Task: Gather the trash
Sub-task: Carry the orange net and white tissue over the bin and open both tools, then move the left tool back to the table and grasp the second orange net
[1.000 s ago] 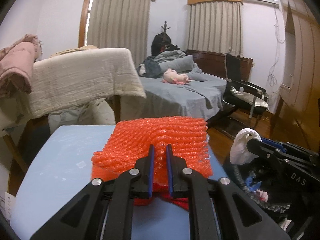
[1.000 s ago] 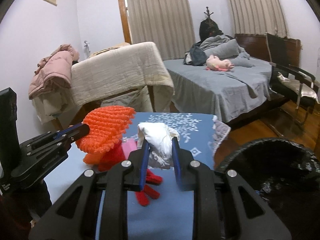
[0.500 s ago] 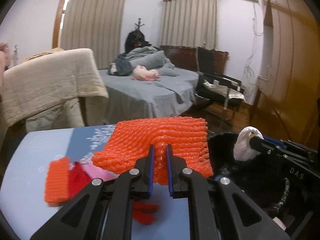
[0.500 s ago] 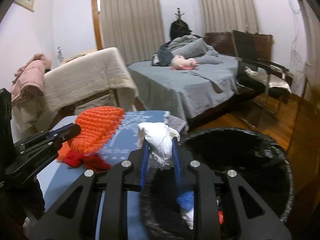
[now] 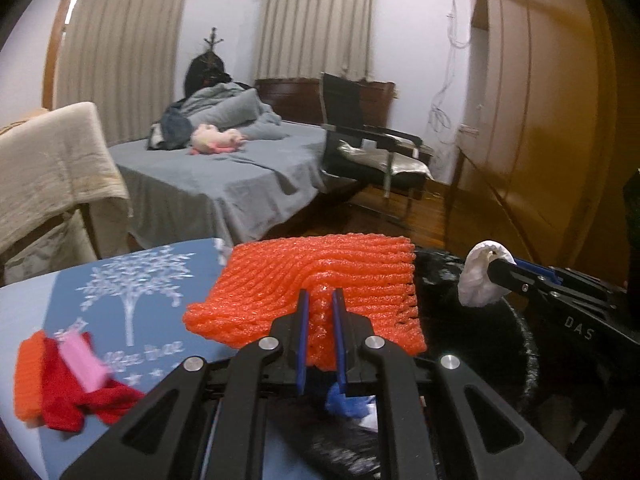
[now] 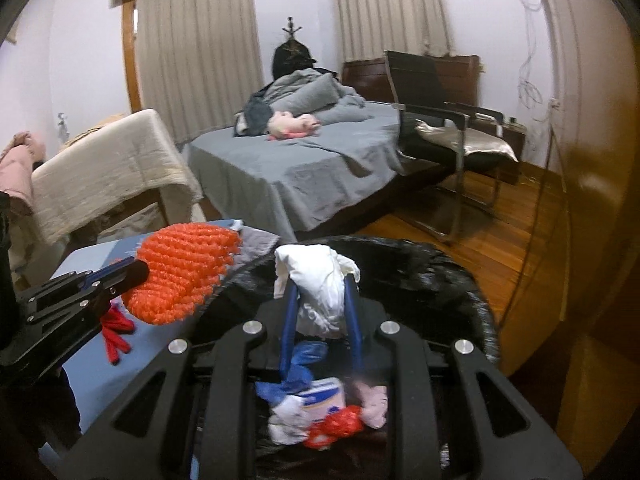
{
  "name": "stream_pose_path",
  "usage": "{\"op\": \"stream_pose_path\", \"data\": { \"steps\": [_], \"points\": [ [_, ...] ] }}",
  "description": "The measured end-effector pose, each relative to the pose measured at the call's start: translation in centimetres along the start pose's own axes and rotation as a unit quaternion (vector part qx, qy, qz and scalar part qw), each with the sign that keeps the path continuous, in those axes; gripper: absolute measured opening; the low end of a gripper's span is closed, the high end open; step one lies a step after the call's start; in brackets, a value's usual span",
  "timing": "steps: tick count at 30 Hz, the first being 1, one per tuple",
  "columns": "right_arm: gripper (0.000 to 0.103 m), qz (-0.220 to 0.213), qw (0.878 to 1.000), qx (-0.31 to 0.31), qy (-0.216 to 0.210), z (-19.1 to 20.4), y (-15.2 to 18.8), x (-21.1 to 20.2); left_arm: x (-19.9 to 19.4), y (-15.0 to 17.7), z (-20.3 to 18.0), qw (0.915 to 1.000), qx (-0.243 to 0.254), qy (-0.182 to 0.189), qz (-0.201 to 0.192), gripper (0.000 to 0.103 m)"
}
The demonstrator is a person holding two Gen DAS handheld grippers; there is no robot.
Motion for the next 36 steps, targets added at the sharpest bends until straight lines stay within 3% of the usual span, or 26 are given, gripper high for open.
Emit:
{"op": "stream_pose_path", "data": {
  "steps": [8,10,15,18,21,28,36],
  "points": [
    [0.025,0.005,0.999,0.015,0.032,-3.2,0.9,-0.2,2.3,0.1,-3.7,0.9990,0.010,0.042,0.009,0.013],
    [0.027,0.008,0.999,0.017,0.039,-3.8,1.1,-0.2,2.8,0.2,-4.1,0.9983,0.005,0.057,0.015,0.021],
    [0.045,0.005,0.998,0.019,0.054,-5.0,1.7,-0.7,3.2,0.2,-4.1,0.9979,0.000,0.064,0.015,0.040],
    [0.064,0.000,0.998,0.018,0.060,-5.1,1.6,-0.9,3.0,0.2,-3.4,0.9985,0.000,0.053,0.013,0.050],
    [0.093,-0.013,0.997,0.013,0.074,-4.7,1.3,-1.4,2.4,0.0,-2.1,0.9995,0.002,0.032,0.003,0.067],
    [0.098,-0.020,0.998,0.004,0.062,-2.6,0.7,-1.4,-0.2,-0.4,2.1,0.9995,0.005,-0.028,-0.015,0.088],
    [0.098,-0.012,1.000,-0.009,0.012,3.0,0.3,0.6,-3.5,0.2,8.8,0.9943,-0.024,-0.102,-0.019,0.093]
  ]
}}
Point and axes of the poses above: each gripper's, at about its wrist camera, not at the fingertips, and x roughly the way its jaws point, z to its left, y to its underside, the point moved 9 cm from there along x, roughly the way its jaws point, and after that the axes turned 6 degrees about -y, right-handed, at the moved point
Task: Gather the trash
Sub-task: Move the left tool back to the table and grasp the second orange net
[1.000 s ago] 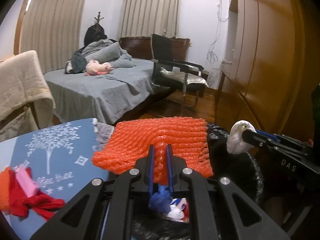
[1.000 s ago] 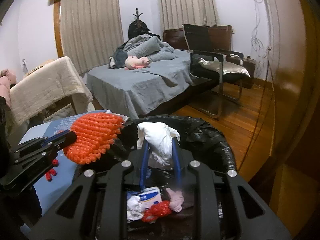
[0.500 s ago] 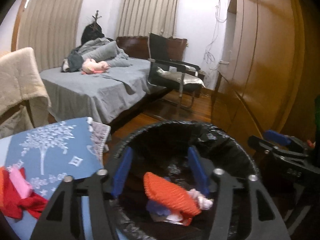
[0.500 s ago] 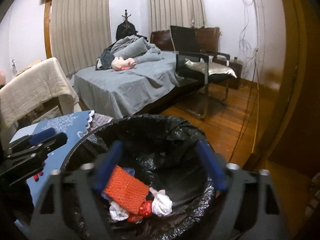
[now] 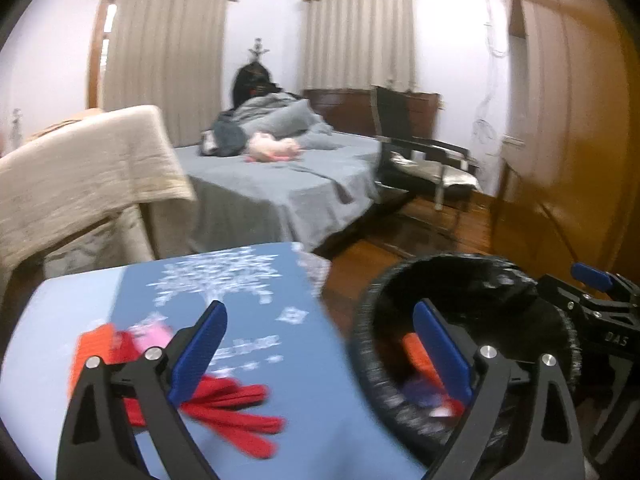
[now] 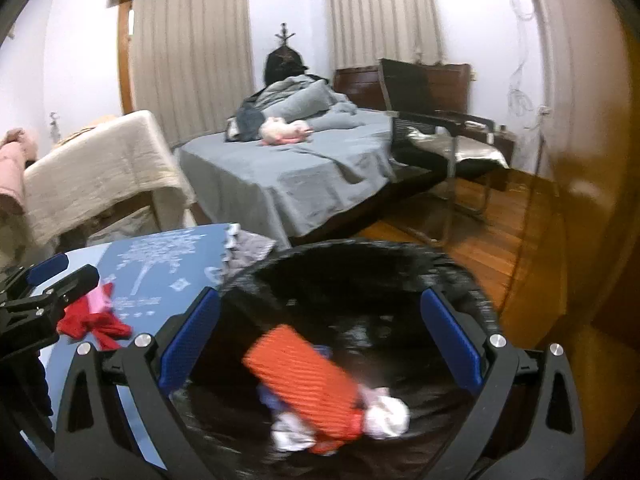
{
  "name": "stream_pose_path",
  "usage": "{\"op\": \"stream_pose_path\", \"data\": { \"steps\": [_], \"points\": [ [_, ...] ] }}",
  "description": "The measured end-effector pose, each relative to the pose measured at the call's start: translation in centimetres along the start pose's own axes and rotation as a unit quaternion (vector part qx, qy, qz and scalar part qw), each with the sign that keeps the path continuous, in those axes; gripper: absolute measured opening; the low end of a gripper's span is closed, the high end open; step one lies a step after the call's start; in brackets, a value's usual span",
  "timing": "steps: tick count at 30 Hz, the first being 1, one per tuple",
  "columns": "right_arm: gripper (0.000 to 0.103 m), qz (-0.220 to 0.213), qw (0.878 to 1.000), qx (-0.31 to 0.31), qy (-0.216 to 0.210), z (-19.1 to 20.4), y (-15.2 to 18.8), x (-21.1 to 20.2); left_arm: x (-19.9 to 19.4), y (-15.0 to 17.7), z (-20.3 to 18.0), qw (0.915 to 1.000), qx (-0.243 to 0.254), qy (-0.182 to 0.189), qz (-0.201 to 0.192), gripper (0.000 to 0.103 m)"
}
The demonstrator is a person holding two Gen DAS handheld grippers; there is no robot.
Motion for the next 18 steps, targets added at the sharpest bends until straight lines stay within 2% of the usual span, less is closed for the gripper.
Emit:
{"op": "stream_pose_path", "data": {
  "steps": [7,18],
  "points": [
    [0.098,0.008,0.998,-0.028,-0.054,6.8,-0.6,2.3,-1.7,1.1,8.0,0.9969,-0.020,-0.076,0.000,0.093],
    [0.098,0.020,0.992,-0.061,-0.108,14.8,-0.6,4.9,-2.9,3.7,16.7,0.9873,-0.048,-0.151,0.013,0.093]
  ]
}}
Point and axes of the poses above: each gripper's, at about its wrist camera, not at the fingertips, and x roughly the way its jaws point, z to its left, y to its underside, the point moved 9 cm from there along x, roughly the way its jaws point, and after that the axes turned 6 degrees about -y, right-handed, at the moved point
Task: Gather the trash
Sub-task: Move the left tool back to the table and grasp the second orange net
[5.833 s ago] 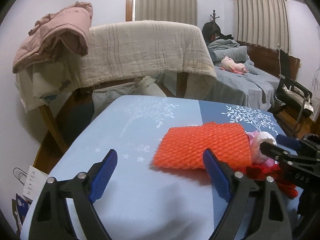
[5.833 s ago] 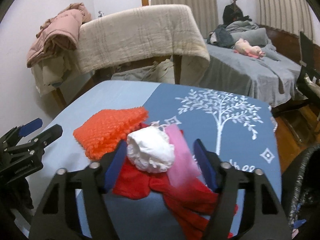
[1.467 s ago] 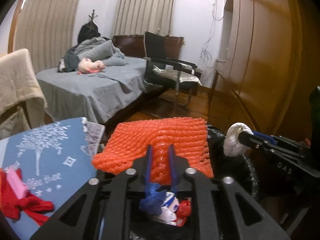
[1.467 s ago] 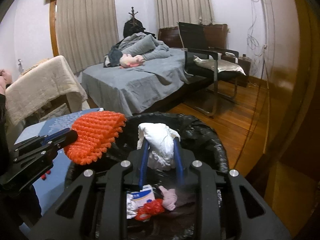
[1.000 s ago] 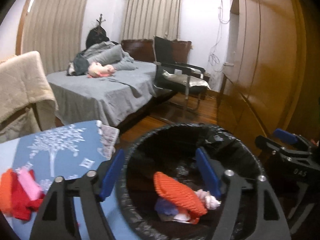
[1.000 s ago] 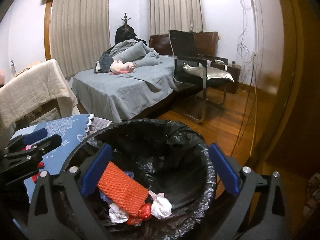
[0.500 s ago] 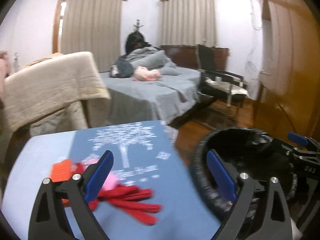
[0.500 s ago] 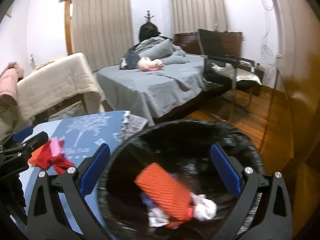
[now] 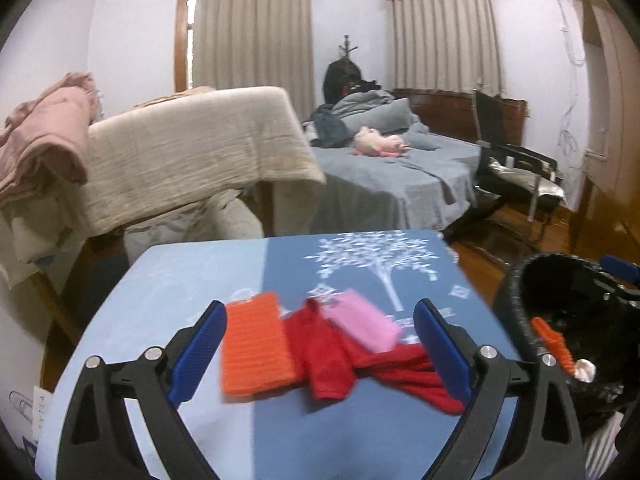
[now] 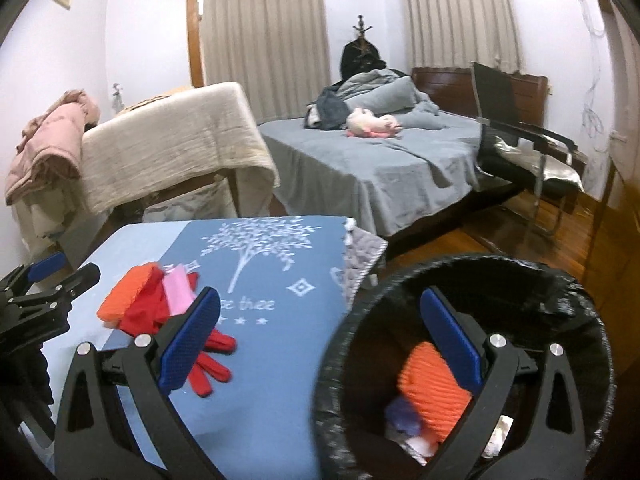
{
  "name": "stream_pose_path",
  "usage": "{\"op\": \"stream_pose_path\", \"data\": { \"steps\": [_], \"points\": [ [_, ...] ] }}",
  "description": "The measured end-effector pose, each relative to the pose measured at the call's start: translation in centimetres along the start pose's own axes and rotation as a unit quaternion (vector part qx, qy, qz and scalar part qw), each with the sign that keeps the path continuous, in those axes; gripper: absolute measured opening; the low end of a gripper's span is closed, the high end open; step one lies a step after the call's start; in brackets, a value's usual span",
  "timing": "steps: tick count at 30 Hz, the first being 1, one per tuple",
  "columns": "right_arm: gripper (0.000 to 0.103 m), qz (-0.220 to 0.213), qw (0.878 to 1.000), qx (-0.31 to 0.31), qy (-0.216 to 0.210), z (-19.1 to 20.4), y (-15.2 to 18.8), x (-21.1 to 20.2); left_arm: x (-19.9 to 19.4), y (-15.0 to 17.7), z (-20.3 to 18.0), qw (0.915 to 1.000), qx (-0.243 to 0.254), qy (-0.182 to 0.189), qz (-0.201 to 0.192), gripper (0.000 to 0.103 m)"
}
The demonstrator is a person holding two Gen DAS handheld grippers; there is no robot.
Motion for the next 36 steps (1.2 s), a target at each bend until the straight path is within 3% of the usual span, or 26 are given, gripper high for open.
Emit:
{"op": "stream_pose_path", "data": {
  "steps": [8,16,29,32,36],
  "points": [
    [0.098,0.011,1.000,-0.013,-0.020,3.0,0.5,2.7,3.1,2.2,4.2,0.9987,-0.012,-0.035,0.036,0.091],
    [0.098,0.025,0.999,-0.032,-0.032,5.2,1.1,5.1,6.6,5.2,6.1,0.9950,-0.022,-0.051,0.083,0.082],
    [0.098,0.040,0.997,-0.050,-0.046,6.9,2.1,6.8,10.4,8.0,6.3,0.9840,-0.043,-0.016,0.172,0.065],
    [0.098,0.042,0.997,-0.052,-0.048,7.0,2.3,7.0,10.5,8.1,5.5,0.9837,-0.043,0.007,0.175,0.049],
    [0.098,0.042,0.997,-0.052,-0.049,7.1,2.3,7.0,10.1,7.8,4.1,0.9859,-0.026,0.027,0.163,0.017]
  ]
}}
Point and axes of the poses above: each gripper's, at about its wrist camera, not at the fingertips, and x roughly the way its jaws point, z to its left, y to its underside, the point moved 9 cm from there along x, roughly the way its jaws point, and after that the axes turned 6 degrees about -y, right-handed, at the moved point
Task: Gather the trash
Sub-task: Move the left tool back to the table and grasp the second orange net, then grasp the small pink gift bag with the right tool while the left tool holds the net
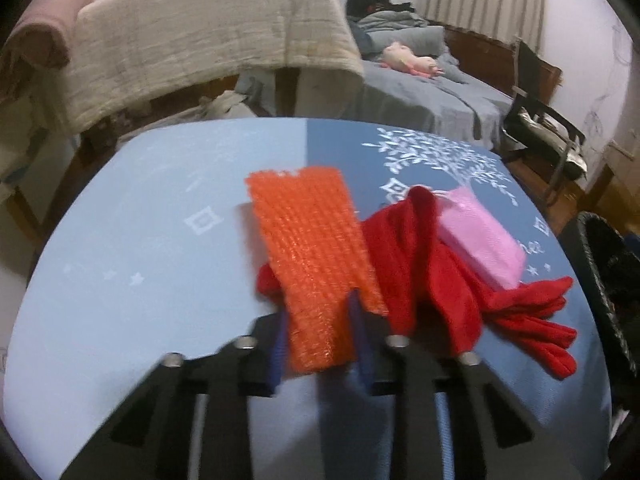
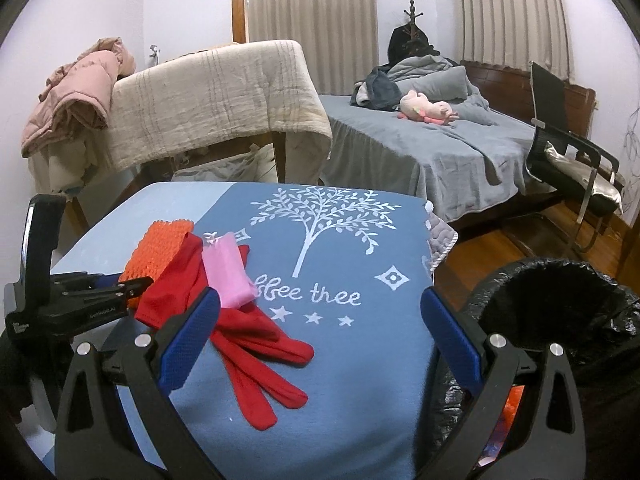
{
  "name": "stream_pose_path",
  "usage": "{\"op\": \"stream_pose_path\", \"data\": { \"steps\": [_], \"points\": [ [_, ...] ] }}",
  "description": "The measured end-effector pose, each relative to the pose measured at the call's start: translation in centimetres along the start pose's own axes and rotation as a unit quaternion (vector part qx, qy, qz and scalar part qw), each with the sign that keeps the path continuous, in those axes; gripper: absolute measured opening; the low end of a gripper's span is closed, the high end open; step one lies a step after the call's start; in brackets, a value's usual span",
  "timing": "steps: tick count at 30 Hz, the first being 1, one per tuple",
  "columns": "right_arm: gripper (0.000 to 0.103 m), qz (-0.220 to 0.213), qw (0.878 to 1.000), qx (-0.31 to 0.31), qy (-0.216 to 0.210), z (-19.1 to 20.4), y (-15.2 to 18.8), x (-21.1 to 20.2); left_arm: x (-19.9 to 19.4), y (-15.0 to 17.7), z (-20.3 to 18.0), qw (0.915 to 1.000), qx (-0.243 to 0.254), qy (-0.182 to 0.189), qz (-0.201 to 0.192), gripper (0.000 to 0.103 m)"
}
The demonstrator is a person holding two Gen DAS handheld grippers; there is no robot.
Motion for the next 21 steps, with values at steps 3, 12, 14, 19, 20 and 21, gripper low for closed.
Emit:
{"op": "stream_pose_path", "data": {
  "steps": [3,12,14,19,20,21],
  "points": [
    [0.098,0.000,1.000,0.001,0.000,0.0,0.0,0.0,-0.4,-0.2,-0.1,0.9999,0.002,0.001,-0.011,0.011],
    [0.098,-0.007,1.000,0.003,-0.011,1.2,-1.0,0.7,-2.9,-1.4,1.5,0.9981,-0.028,-0.009,-0.055,0.010],
    [0.097,-0.009,1.000,0.007,-0.017,1.5,-1.5,1.2,-3.5,-1.8,1.8,0.9976,-0.028,-0.012,-0.063,0.010],
    [0.097,-0.005,0.999,0.012,-0.034,2.6,-2.2,3.2,-4.7,-2.6,2.2,0.9964,-0.029,-0.017,-0.077,0.010],
    [0.097,-0.002,0.999,0.011,-0.037,3.0,-2.3,3.7,-4.8,-2.7,2.3,0.9963,-0.028,-0.019,-0.079,0.010],
    [0.097,0.002,0.999,0.010,-0.039,3.3,-2.3,4.2,-4.9,-2.7,2.4,0.9962,-0.028,-0.020,-0.080,0.010]
  ]
}}
Point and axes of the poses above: each gripper's, at about its wrist camera, not at the fingertips, and x roughly the way its jaws point, z to its left, y to its underside, the point moved 9 cm from there along x, roughly the way its jaws point, and after that the axes turned 6 degrees about -y, right-handed, at the moved point
